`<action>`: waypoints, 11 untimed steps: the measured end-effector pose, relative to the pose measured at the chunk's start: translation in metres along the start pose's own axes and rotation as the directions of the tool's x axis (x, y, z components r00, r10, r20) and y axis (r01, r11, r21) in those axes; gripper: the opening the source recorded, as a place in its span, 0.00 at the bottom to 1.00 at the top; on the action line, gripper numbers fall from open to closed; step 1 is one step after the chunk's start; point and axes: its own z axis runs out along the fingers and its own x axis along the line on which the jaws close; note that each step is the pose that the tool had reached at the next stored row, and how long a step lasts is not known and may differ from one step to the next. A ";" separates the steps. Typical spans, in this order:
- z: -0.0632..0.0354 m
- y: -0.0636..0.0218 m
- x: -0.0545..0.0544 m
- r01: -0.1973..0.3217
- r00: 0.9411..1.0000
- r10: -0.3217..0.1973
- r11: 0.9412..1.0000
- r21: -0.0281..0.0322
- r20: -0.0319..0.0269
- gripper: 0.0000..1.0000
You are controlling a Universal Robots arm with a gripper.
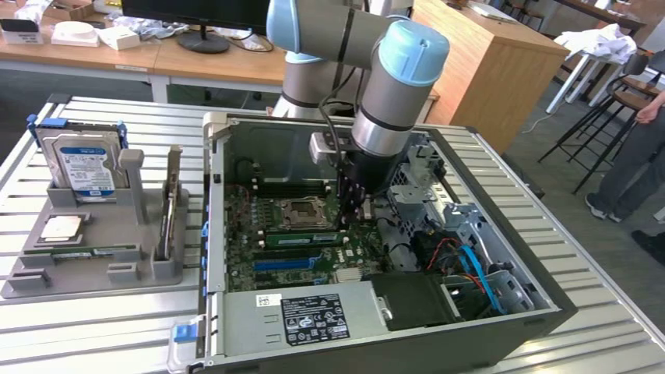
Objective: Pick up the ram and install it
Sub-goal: 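Press down the ram until it locks into place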
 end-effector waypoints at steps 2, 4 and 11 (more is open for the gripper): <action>0.0002 -0.0026 0.000 0.000 1.000 0.000 1.000 0.000 0.000 0.10; 0.0002 -0.0037 0.000 0.000 1.000 0.000 1.000 0.000 0.000 0.10; 0.0027 -0.0039 0.000 0.000 1.000 0.000 1.000 0.000 0.000 0.10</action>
